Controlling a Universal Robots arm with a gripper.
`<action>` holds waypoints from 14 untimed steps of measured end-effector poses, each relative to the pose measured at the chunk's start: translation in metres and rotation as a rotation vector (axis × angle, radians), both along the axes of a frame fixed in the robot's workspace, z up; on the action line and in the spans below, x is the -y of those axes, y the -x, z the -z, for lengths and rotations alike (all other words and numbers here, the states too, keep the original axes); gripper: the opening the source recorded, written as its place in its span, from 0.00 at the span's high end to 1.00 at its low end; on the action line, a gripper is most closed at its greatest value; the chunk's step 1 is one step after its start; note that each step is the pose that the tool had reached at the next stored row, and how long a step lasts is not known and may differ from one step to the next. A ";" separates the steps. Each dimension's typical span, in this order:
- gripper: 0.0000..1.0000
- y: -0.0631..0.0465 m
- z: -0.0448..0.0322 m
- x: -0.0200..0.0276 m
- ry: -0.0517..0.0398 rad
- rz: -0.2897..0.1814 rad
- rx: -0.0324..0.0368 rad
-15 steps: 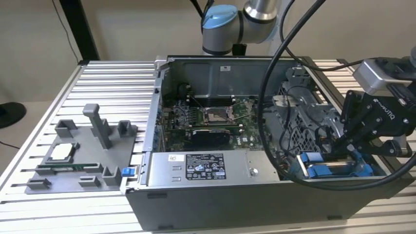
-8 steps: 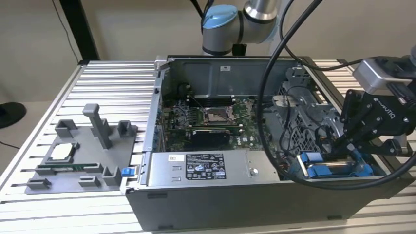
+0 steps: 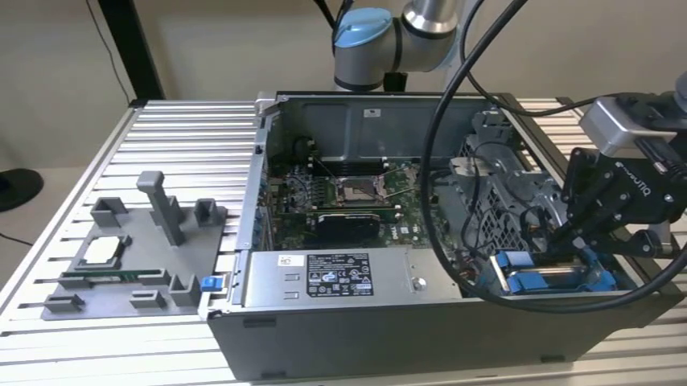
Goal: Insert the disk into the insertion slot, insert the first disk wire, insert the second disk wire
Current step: 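Insert the second disk wire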
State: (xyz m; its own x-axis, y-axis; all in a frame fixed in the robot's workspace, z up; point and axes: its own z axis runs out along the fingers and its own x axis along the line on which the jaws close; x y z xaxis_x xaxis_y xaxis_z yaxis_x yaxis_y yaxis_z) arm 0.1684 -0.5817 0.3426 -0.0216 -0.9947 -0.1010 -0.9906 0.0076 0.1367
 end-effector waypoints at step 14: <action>1.00 0.002 0.0021 -0.0005 0.0002 0.000 0.0127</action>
State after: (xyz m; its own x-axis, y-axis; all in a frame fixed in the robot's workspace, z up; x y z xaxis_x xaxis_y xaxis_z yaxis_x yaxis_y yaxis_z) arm 0.1662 -0.5812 0.3405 -0.0203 -0.9947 -0.1010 -0.9922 0.0076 0.1242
